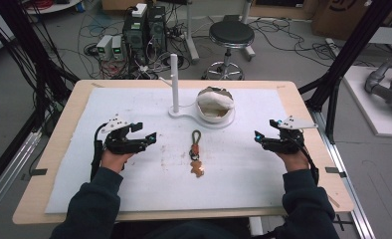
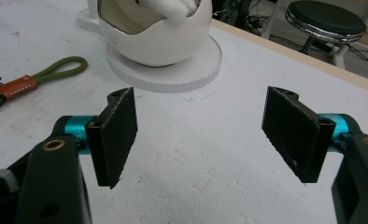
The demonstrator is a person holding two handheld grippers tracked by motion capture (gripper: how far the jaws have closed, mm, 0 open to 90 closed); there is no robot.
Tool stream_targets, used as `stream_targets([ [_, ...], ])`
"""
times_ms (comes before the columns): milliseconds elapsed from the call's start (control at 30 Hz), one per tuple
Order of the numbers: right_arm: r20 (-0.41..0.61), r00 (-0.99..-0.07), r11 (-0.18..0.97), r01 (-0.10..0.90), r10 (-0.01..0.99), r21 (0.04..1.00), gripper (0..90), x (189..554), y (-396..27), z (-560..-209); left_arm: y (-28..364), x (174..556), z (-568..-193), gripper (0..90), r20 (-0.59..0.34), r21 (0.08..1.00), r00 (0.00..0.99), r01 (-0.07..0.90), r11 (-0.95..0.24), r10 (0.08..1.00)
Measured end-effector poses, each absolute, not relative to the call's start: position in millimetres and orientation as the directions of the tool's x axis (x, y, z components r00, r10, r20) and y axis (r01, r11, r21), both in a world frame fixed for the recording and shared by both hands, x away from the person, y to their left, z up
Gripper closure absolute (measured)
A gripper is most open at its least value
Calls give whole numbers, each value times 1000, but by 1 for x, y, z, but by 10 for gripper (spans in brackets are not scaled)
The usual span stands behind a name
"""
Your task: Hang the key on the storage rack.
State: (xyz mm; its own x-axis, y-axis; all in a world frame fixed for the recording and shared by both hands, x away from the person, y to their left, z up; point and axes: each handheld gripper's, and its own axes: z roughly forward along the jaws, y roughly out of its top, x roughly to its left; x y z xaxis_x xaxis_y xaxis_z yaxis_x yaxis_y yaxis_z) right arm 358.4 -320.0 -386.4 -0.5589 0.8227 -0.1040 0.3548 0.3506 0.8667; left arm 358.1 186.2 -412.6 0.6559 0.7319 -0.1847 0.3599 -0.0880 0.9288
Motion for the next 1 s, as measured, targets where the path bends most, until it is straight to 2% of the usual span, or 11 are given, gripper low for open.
stream_targets([
  [300, -110, -562, 365, 366, 820, 856, 274, 360, -321, -392, 163, 354, -418, 243, -242, 908, 683, 410, -88, 690],
  [533, -104, -568, 367, 372, 817, 853, 276, 359, -321, -398, 127, 352, -424, 239, -222, 894, 694, 425, -140, 684],
  [633, -103, -566, 362, 368, 818, 857, 277, 358, -321, -397, 107, 355, -431, 243, -222, 867, 681, 465, -178, 698],
  [767, -103, -560, 358, 368, 822, 858, 277, 359, -322, -397, 87, 364, -438, 370, -257, 825, 653, 532, -190, 713],
  [1000, -109, -568, 371, 370, 816, 852, 278, 360, -319, -399, 58, 375, -445, 382, -259, 778, 627, 586, -226, 735],
])
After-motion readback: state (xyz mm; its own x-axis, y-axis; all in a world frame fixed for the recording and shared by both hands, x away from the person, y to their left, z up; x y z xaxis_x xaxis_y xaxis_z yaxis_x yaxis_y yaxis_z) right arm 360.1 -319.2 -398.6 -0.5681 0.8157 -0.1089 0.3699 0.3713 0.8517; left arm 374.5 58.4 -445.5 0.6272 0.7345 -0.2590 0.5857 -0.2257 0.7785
